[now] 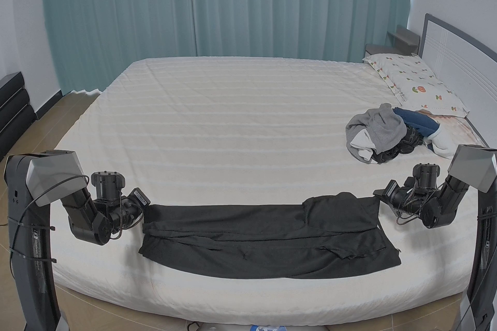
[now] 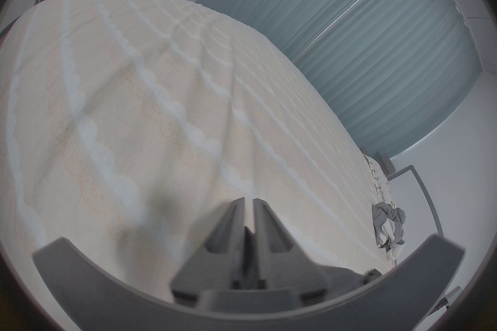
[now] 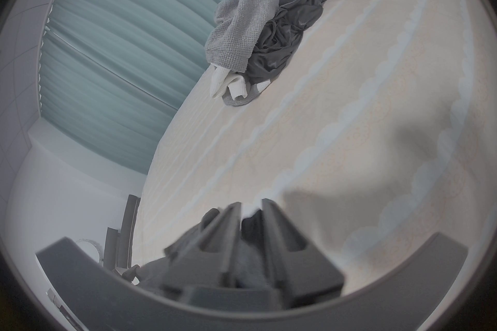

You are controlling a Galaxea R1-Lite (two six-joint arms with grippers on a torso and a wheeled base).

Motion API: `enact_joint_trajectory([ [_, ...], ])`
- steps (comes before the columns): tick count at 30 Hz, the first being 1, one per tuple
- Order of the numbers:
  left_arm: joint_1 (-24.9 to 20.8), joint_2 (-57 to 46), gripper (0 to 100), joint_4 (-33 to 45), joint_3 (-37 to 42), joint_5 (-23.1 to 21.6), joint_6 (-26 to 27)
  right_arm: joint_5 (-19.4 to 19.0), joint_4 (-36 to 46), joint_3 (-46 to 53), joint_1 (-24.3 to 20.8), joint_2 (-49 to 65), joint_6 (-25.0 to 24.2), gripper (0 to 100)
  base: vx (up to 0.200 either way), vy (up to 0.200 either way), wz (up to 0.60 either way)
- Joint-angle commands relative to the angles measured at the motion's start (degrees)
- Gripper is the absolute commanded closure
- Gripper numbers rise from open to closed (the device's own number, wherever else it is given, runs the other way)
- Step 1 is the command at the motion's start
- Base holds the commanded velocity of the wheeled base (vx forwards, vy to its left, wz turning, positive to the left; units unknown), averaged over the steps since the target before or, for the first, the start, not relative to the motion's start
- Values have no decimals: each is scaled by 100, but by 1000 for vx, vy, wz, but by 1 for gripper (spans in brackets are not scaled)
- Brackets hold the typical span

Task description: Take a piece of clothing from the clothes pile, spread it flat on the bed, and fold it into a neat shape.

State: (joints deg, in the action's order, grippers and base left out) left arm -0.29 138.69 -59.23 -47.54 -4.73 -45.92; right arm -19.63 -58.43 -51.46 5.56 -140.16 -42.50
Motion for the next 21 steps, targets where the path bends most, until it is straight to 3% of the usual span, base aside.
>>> enact_joint_trajectory([
  [1, -15, 53, 0, 8, -18, -2, 4, -6, 7, -5, -11, -56, -4, 0, 0, 0, 0],
  [7, 12, -35, 0, 0, 87, -10, -48, -6, -169, 233, -2, 296, -110, 0, 0, 0, 0],
  [11, 126, -747, 0, 26, 500, -116, -312, -6, -169, 637, -37, 893, -453, 0, 0, 0, 0],
  [17, -41, -1310, 0, -9, 966, -204, -409, 3, -116, 1103, -178, 1254, -470, 0, 0, 0, 0],
  [21, -94, -1327, 0, 61, 1212, -213, -462, -32, -257, 1929, -178, 1649, -523, 0, 0, 0, 0],
])
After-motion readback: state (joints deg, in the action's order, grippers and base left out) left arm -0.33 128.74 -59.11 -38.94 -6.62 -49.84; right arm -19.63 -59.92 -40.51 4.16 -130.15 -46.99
